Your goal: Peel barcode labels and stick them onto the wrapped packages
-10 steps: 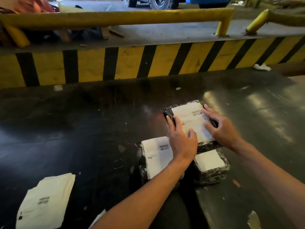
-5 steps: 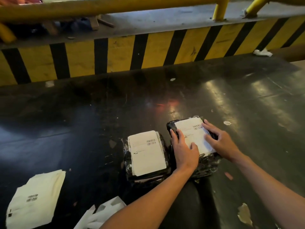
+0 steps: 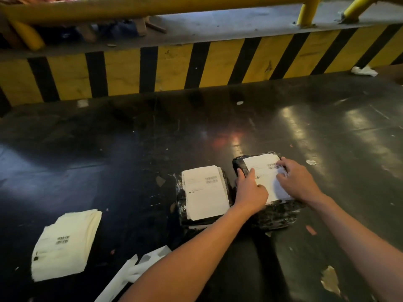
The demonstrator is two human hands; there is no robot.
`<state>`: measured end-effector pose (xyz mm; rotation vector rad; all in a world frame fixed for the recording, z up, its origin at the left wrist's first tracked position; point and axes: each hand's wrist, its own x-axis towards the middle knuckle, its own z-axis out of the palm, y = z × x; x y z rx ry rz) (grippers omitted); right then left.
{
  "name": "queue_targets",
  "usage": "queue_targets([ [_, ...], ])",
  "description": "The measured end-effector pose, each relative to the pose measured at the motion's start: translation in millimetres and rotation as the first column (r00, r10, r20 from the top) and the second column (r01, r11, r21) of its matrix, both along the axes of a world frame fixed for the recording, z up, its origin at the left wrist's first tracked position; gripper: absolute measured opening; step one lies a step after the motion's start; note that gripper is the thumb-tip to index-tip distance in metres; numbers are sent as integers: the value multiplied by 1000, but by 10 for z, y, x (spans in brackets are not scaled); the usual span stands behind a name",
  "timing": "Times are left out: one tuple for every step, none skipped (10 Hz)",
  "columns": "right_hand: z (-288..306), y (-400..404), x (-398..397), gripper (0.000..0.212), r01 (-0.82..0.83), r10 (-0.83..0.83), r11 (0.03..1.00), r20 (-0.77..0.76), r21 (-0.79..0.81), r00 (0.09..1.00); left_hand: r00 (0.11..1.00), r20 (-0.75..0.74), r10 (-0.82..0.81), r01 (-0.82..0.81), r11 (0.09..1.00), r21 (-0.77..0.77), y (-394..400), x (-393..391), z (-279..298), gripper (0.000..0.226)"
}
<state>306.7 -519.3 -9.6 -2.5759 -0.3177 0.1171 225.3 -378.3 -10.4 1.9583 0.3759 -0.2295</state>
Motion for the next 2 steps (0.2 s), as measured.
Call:
queue_targets([
  [174, 322, -56, 36, 65, -64, 998, 69, -17, 996, 982, 164, 96, -92, 995, -34, 211, -96, 303, 54],
  [323, 815, -165, 36, 3, -12, 994, 80, 111, 997, 932, 276, 235, -243, 970, -4, 602, -211, 482, 38],
])
